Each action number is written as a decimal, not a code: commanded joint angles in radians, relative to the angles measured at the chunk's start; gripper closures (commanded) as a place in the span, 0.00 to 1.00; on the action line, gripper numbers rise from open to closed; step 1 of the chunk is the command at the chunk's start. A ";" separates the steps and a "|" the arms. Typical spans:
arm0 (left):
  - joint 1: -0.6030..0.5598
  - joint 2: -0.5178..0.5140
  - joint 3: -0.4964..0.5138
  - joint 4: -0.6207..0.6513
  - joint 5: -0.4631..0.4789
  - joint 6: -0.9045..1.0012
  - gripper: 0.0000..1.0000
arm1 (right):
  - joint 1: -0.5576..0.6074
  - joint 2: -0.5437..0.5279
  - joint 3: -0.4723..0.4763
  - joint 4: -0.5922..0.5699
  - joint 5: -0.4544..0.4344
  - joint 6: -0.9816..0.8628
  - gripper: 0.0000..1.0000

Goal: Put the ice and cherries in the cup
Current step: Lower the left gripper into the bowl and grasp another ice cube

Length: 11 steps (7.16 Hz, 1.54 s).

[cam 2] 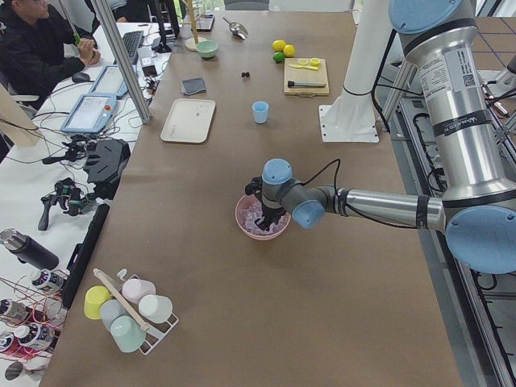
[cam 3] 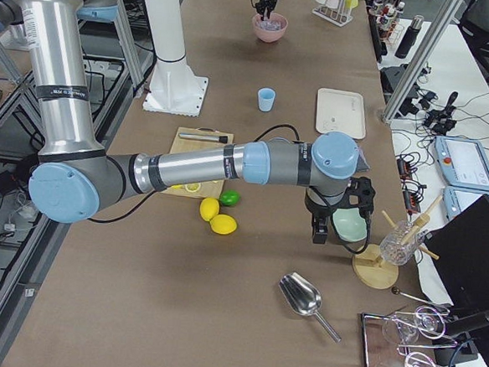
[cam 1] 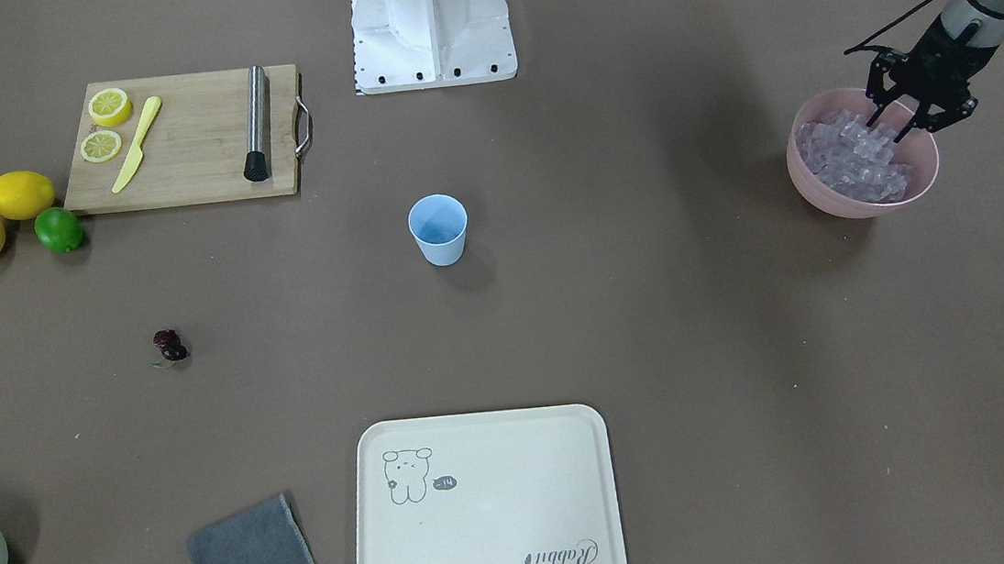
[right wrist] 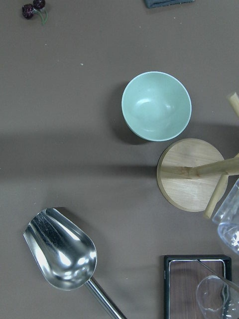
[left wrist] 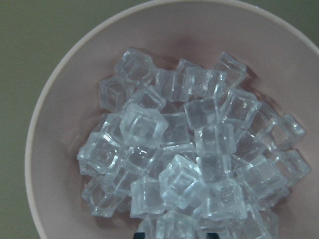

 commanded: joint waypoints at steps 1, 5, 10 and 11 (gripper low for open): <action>0.000 0.003 -0.002 -0.017 0.000 0.000 0.67 | 0.018 -0.004 0.012 -0.003 0.002 0.000 0.00; -0.026 0.000 -0.002 -0.016 -0.074 0.002 1.00 | 0.021 -0.013 0.028 -0.005 0.005 0.002 0.00; -0.238 -0.061 0.004 -0.005 -0.155 0.063 1.00 | 0.021 -0.031 0.053 -0.007 0.005 0.002 0.00; -0.277 -0.116 -0.014 -0.009 -0.159 -0.040 1.00 | 0.019 -0.062 0.089 -0.007 0.006 0.002 0.00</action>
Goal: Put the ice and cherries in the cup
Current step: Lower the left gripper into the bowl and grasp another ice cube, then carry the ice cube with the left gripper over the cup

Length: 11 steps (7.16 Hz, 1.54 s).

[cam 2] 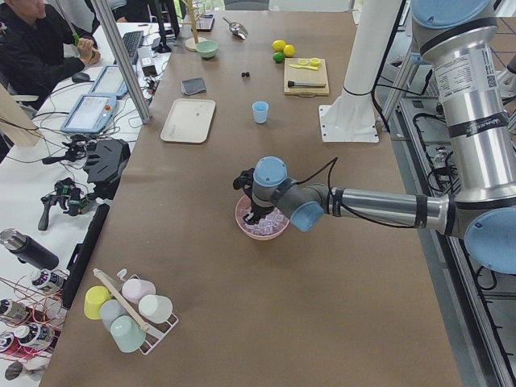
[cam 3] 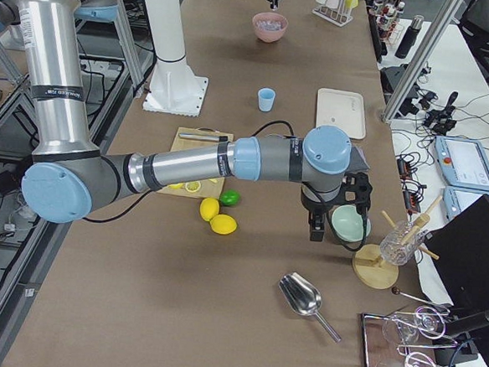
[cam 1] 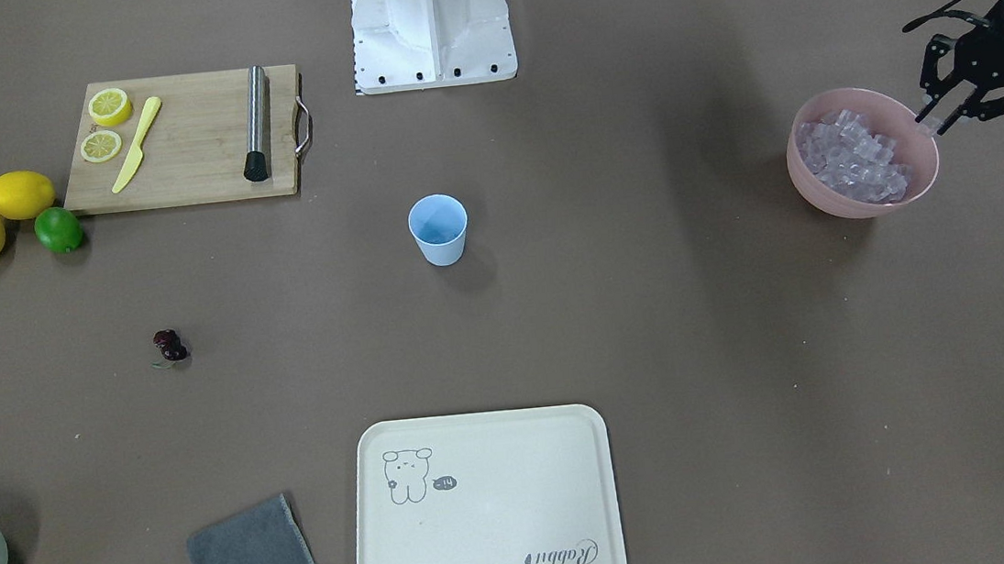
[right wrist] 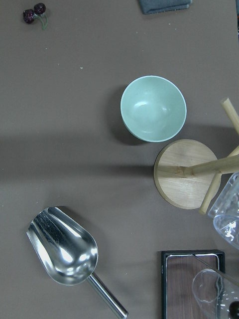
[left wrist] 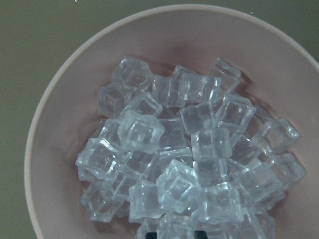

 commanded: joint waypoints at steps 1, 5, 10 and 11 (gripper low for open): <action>-0.044 -0.165 0.004 0.003 0.008 -0.227 1.00 | -0.001 -0.049 0.053 0.000 0.004 0.000 0.00; 0.071 -0.454 0.040 0.011 0.084 -0.612 1.00 | -0.001 -0.053 0.058 0.001 0.001 0.000 0.00; 0.405 -0.812 0.028 0.281 0.346 -0.949 1.00 | -0.010 -0.055 0.058 0.004 -0.013 -0.005 0.00; 0.486 -0.847 0.028 0.281 0.426 -1.004 1.00 | -0.027 -0.053 0.059 0.006 -0.014 -0.005 0.00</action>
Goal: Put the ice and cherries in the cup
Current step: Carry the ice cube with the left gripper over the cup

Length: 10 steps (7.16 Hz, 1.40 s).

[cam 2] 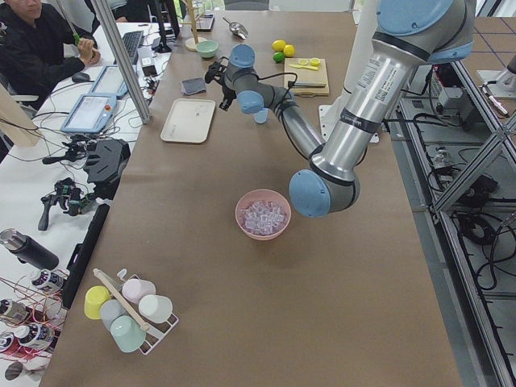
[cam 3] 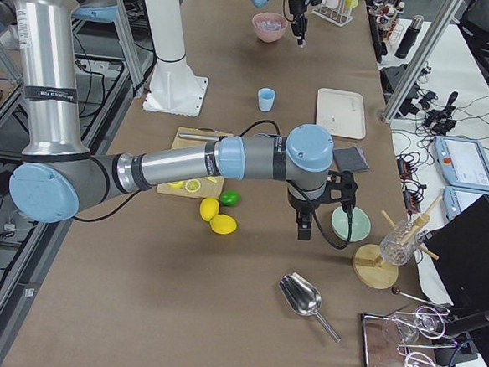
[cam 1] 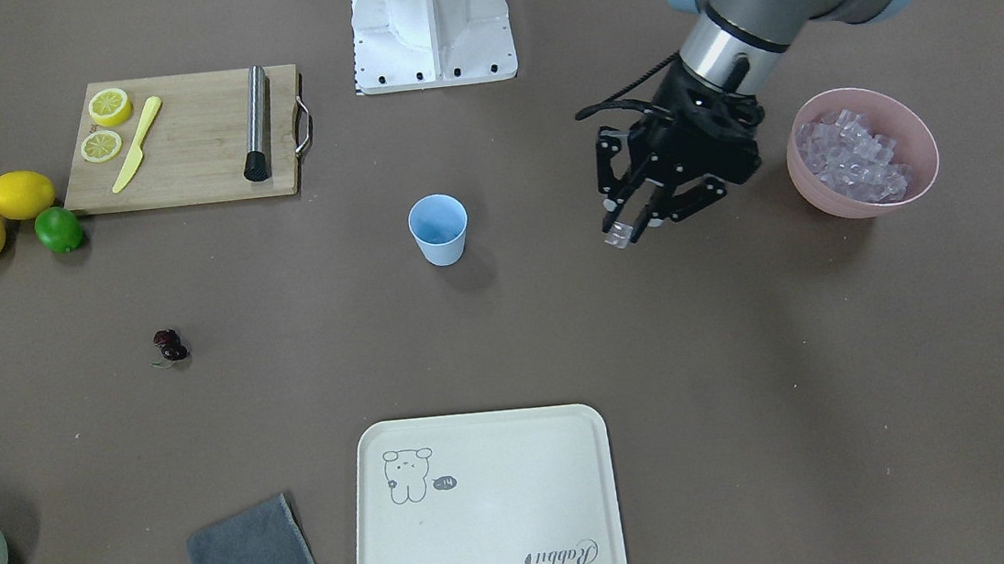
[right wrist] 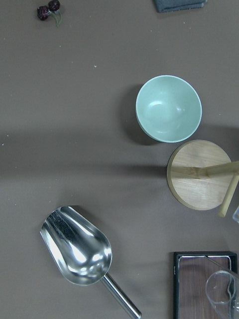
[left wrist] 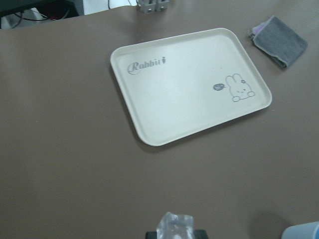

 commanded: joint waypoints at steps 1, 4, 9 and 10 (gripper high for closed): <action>0.181 -0.062 -0.001 0.010 0.180 -0.128 1.00 | -0.031 0.007 0.001 0.005 -0.004 -0.001 0.00; 0.363 -0.096 0.042 0.012 0.406 -0.248 1.00 | -0.042 0.010 0.004 0.011 -0.002 -0.001 0.00; 0.385 -0.162 0.153 0.009 0.448 -0.259 1.00 | -0.042 0.005 0.009 0.011 -0.002 -0.001 0.00; 0.386 -0.160 0.151 0.010 0.448 -0.260 0.58 | -0.042 0.008 0.009 0.009 -0.004 -0.001 0.00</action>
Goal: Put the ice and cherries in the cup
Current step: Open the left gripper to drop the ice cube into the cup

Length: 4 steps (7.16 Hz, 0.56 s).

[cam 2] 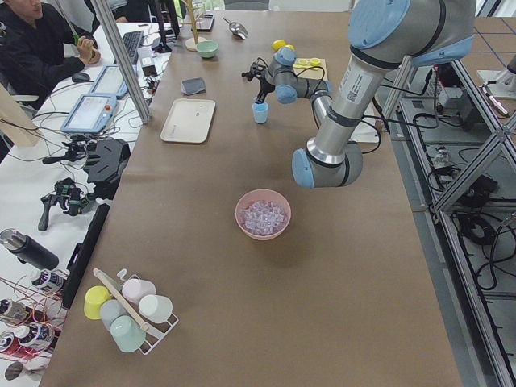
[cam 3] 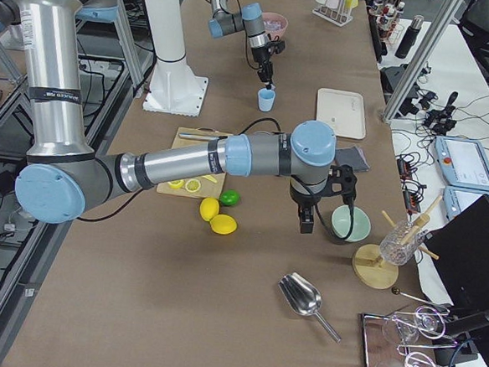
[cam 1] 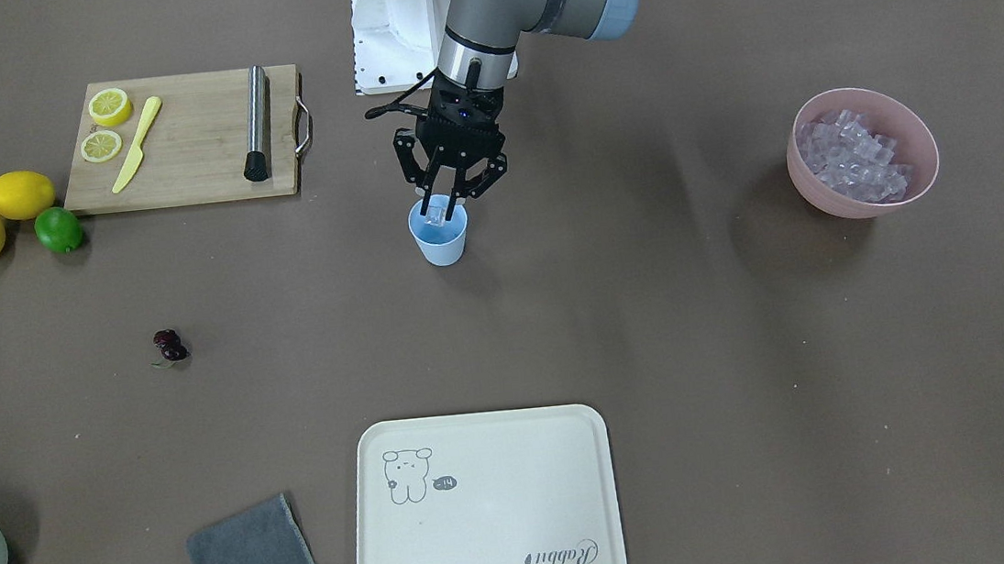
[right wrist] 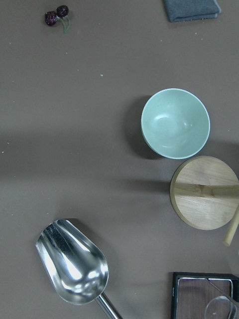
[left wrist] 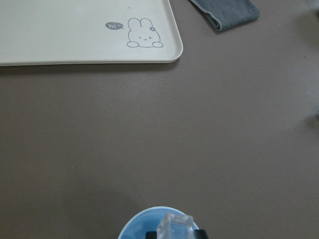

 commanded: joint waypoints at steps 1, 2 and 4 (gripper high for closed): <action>0.001 0.004 -0.007 0.003 0.000 0.000 0.25 | 0.000 0.004 -0.001 -0.001 -0.002 0.000 0.00; 0.001 0.003 -0.018 0.006 -0.001 0.000 0.03 | 0.000 0.006 -0.001 -0.001 -0.002 0.000 0.00; -0.023 -0.008 -0.126 0.196 -0.010 0.008 0.02 | -0.008 0.029 0.002 -0.001 0.006 0.021 0.00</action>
